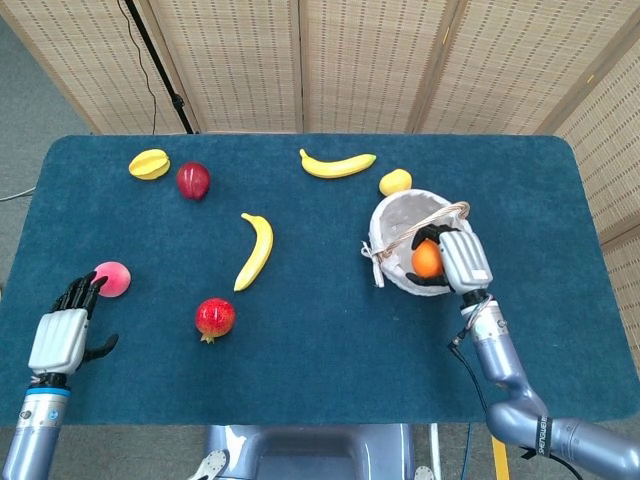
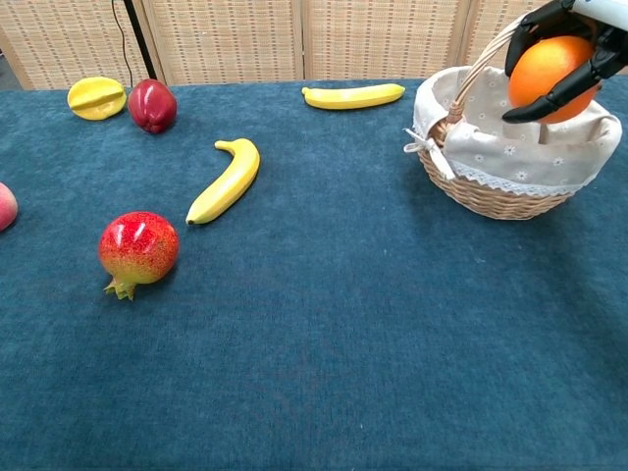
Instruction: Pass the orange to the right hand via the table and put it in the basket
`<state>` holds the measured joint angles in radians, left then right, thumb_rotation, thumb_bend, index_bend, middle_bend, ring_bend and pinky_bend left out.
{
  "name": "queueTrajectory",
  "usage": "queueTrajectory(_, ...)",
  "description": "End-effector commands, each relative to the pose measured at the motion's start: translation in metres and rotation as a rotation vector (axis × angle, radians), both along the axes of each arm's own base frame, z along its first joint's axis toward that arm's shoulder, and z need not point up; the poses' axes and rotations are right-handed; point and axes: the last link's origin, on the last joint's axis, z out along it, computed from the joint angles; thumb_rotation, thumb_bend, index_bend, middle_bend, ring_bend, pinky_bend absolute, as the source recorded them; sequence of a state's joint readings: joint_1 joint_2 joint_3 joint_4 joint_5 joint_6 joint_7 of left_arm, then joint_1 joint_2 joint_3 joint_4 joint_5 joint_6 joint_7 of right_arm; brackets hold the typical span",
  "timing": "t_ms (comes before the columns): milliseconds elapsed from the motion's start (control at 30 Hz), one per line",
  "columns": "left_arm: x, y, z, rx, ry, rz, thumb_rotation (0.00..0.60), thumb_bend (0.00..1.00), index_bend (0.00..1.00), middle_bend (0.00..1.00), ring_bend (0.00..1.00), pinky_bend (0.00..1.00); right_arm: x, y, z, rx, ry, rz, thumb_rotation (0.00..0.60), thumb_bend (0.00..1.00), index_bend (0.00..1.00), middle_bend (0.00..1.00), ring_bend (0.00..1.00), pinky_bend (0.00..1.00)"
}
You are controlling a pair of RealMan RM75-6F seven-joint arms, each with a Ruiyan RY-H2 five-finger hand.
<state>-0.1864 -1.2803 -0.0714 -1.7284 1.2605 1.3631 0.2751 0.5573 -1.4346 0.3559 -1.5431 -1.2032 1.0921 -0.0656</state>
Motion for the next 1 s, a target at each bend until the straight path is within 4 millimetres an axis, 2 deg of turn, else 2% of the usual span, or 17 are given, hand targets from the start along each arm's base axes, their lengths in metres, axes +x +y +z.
queueTrajectory(33,0.001,-0.001,0.000,-0.002,-0.002,-0.003,0.600,0.24,0.10,0.05,0.04,0.18,-0.004,-0.002,0.003,-0.010,0.015,0.000,0.600,0.27,0.71,0.65,0.66,0.70)
queueTrajectory(133,0.001,-0.001,-0.001,-0.005,-0.002,-0.006,0.600,0.24,0.10,0.05,0.04,0.18,-0.010,-0.001,0.004,-0.009,0.027,-0.004,0.600,0.26,0.65,0.58,0.59,0.64)
queueTrajectory(333,0.001,-0.001,0.000,-0.005,-0.002,-0.005,0.600,0.24,0.10,0.05,0.04,0.18,-0.016,0.008,0.009,0.017,0.063,-0.012,0.600,0.19,0.43,0.36,0.36,0.38)
queueTrajectory(433,0.002,-0.001,-0.001,-0.007,-0.001,-0.005,0.600,0.24,0.10,0.05,0.04,0.18,-0.016,0.011,0.013,0.022,0.077,-0.020,0.600,0.17,0.38,0.31,0.30,0.31)
queueTrajectory(633,0.002,-0.001,-0.001,-0.007,-0.002,-0.005,0.600,0.24,0.10,0.05,0.04,0.18,-0.019,0.014,0.020,0.042,0.096,-0.043,0.600,0.15,0.34,0.25,0.24,0.23)
queueTrajectory(767,0.001,-0.001,-0.001,-0.010,-0.002,-0.001,0.600,0.24,0.10,0.05,0.04,0.18,-0.021,0.020,0.026,0.050,0.105,-0.058,0.600,0.15,0.33,0.25,0.24,0.22)
queueTrajectory(1000,0.001,-0.001,-0.001,-0.010,-0.006,-0.002,0.600,0.24,0.11,0.05,0.04,0.18,-0.024,0.047,0.045,0.080,0.139,-0.090,0.600,0.15,0.34,0.25,0.24,0.24)
